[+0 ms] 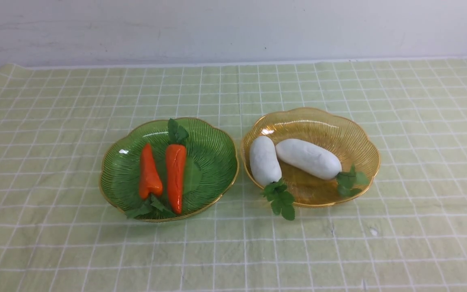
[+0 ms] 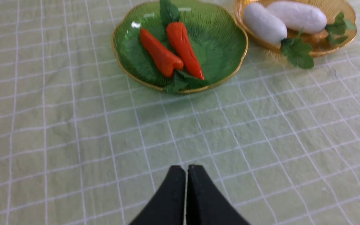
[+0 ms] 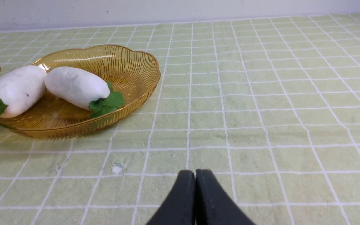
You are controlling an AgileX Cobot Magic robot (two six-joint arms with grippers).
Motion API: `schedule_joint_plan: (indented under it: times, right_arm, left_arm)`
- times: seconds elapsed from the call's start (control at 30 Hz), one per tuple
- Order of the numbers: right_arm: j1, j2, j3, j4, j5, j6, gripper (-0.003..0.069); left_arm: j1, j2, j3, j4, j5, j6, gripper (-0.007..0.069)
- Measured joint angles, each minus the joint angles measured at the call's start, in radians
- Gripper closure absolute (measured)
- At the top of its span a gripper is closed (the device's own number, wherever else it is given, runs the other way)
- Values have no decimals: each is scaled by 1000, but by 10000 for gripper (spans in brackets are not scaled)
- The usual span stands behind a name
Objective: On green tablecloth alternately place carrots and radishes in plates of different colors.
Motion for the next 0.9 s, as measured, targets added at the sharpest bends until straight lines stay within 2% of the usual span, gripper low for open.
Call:
schedule_joint_plan:
  times: [0.17,0.2,0.23,0.4,0.53,0.9]
  right_arm:
    - [0,0,0,0,0,0,673]
    - [0,0,0,0,0,0,673]
    - [0,0,0,0,0,0,673]
    - [0,0,0,0,0,0,673]
    - [0,0,0,0,0,0,673]
    - [0,0,0,0,0,0,673]
  left_arm:
    - [0,-131,161,9,-268,0,632]
    - [0,-134,161,9,-281,0,632]
    - [0,-149,213,-3,-395,0,632]
    - [0,-153,334,-67,-658,0,632]
    - [0,-153,414,-86,-809,0,632]
    - [0,-153,534,-90,-858,2,632]
